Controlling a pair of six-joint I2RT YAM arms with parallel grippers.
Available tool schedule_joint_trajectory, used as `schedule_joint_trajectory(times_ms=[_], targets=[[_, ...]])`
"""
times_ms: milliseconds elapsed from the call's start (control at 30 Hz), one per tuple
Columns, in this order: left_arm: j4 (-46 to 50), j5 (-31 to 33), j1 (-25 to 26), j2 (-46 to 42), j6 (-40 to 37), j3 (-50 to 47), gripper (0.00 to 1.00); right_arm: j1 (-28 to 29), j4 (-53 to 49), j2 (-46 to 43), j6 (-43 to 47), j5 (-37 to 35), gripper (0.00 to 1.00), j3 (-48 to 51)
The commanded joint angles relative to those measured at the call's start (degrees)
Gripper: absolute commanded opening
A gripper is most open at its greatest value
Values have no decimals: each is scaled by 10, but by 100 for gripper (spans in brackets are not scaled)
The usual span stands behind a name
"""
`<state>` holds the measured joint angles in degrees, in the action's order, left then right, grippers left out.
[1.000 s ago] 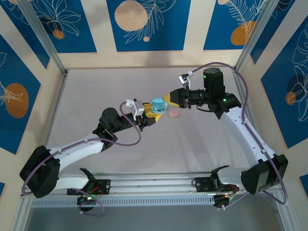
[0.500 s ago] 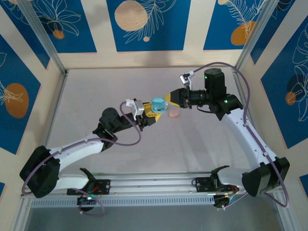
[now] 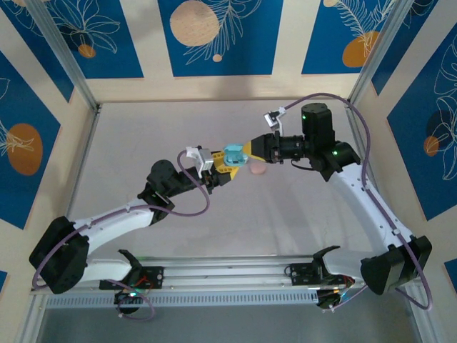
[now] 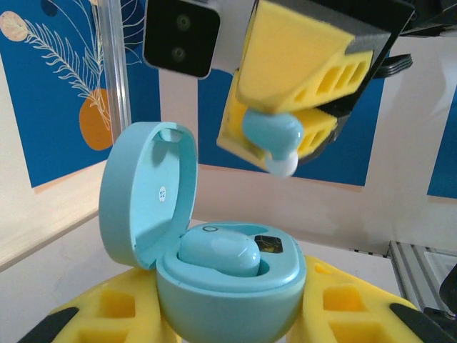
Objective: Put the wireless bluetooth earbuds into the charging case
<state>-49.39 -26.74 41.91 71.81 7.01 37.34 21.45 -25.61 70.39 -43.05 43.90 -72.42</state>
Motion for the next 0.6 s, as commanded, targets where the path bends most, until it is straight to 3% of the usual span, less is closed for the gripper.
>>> schedule_joint_trajectory(times_ms=[0, 567], targets=[[-33, -2, 3, -11, -2, 19, 26, 8, -16, 9, 17, 7, 21, -4], [-41, -27, 3, -16, 9, 19, 27, 17, -7, 24, 16, -32, 21, 1]])
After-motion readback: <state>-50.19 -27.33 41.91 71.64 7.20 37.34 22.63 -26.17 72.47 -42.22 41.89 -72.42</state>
